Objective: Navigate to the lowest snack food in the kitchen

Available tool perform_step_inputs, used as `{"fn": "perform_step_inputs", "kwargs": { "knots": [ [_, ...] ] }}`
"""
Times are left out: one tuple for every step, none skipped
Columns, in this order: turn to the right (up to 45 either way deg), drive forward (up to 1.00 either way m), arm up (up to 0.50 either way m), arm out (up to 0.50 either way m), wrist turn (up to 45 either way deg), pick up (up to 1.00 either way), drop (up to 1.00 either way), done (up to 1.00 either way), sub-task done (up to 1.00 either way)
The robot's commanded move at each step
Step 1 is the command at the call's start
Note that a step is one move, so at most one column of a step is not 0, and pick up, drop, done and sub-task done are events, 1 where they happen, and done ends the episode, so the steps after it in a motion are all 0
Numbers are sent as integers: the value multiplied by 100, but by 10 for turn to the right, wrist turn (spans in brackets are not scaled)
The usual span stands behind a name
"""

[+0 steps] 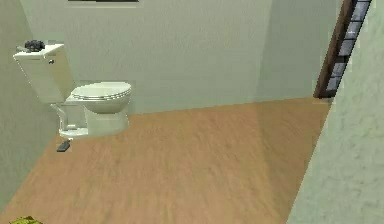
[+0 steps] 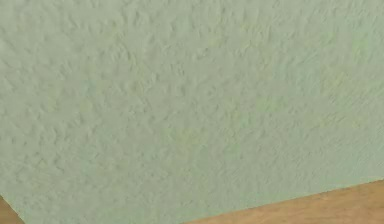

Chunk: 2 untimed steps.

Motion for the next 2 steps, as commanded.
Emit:
{"fn": "perform_step_inputs", "kwargs": {
  "knots": [
    [-30,0,0,0,0,0,0,0,0],
    [0,80,0,0,0,0,0,0,0]
  ]
}}
